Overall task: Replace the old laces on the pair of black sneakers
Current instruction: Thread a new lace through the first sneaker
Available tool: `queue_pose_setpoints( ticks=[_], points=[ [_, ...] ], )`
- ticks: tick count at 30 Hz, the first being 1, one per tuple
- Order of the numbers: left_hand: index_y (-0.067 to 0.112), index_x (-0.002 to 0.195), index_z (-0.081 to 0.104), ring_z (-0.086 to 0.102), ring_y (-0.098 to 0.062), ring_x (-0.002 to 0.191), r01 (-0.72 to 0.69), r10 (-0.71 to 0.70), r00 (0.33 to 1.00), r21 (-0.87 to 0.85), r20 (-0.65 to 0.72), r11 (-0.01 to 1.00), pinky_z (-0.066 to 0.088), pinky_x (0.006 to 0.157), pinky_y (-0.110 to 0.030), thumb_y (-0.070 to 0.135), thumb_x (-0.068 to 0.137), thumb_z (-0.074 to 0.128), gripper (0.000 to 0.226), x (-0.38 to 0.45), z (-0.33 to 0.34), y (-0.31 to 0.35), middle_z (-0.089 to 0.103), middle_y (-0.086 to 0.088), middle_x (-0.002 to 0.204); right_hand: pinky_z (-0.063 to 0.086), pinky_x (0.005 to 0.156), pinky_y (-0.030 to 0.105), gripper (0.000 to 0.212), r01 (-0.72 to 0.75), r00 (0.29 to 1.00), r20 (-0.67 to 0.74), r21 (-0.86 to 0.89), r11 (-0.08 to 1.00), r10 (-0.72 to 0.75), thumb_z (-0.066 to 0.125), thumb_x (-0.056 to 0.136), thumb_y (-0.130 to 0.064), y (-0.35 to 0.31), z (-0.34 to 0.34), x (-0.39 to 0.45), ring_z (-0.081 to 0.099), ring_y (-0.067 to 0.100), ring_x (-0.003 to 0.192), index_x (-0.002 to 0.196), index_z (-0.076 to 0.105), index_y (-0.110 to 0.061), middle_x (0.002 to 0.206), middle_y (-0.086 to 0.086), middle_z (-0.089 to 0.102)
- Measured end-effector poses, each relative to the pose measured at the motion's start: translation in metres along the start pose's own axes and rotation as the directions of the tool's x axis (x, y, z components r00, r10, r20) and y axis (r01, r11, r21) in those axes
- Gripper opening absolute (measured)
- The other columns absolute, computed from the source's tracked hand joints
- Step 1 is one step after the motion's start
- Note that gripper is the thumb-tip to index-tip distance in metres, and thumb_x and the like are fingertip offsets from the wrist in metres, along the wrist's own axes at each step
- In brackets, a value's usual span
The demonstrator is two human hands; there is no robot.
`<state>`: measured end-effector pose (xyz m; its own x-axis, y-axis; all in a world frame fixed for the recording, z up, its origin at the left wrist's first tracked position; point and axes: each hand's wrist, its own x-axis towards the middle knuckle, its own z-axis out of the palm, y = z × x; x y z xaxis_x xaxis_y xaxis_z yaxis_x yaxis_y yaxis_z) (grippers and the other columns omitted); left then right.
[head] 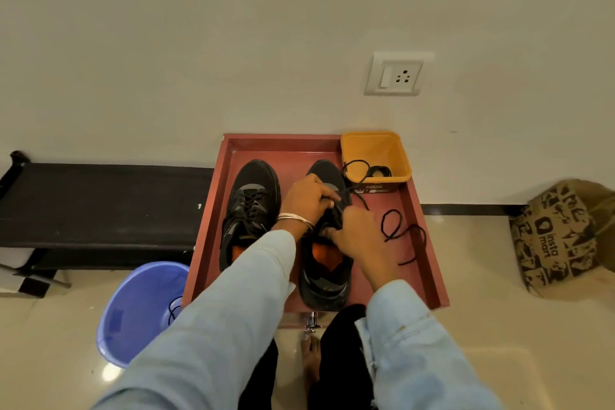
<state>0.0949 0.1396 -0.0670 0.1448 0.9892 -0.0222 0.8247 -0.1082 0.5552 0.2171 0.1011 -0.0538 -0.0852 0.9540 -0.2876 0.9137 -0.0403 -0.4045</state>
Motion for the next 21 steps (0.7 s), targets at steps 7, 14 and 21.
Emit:
queue_pose_setpoints(
  ticks=[7,14,21],
  points=[
    [0.008,0.094,0.066,0.059,-0.027,0.096,0.078,-0.092,0.991,-0.136,-0.1,0.988,0.042,0.08,-0.03,0.004,0.092,0.047,0.019,0.009,0.011,-0.003,0.066,-0.01,0.102,0.05,0.083,0.034,0.031,-0.097,0.99,-0.123,-0.214,0.972,0.072,0.046,0.096,-0.013,-0.001,0.031,-0.002,0.059,0.032,0.107,0.121,0.052,0.005,0.117,0.02,0.059],
    [0.015,0.083,0.051,0.059,-0.017,0.069,0.098,-0.472,0.869,-0.886,-0.145,0.453,0.049,0.07,-0.031,0.003,0.1,0.032,0.028,0.012,-0.022,0.017,0.062,-0.005,0.072,0.05,0.078,0.036,0.024,-0.128,0.991,-0.053,-0.077,0.989,0.124,0.051,0.094,-0.016,-0.004,0.025,-0.008,0.061,0.033,0.104,0.113,0.062,-0.004,0.113,0.015,0.063],
    [0.012,0.081,0.052,0.03,-0.008,0.037,-0.173,-0.352,0.926,-0.982,-0.134,-0.081,0.029,0.04,-0.019,-0.001,0.096,0.032,0.028,-0.006,-0.111,0.039,0.042,0.001,0.05,0.05,0.075,0.036,0.024,-0.152,0.988,-0.018,-0.041,0.987,0.152,0.051,0.094,-0.018,-0.007,0.023,-0.008,0.062,0.033,0.102,0.111,0.063,-0.006,0.11,0.014,0.064]
  ],
)
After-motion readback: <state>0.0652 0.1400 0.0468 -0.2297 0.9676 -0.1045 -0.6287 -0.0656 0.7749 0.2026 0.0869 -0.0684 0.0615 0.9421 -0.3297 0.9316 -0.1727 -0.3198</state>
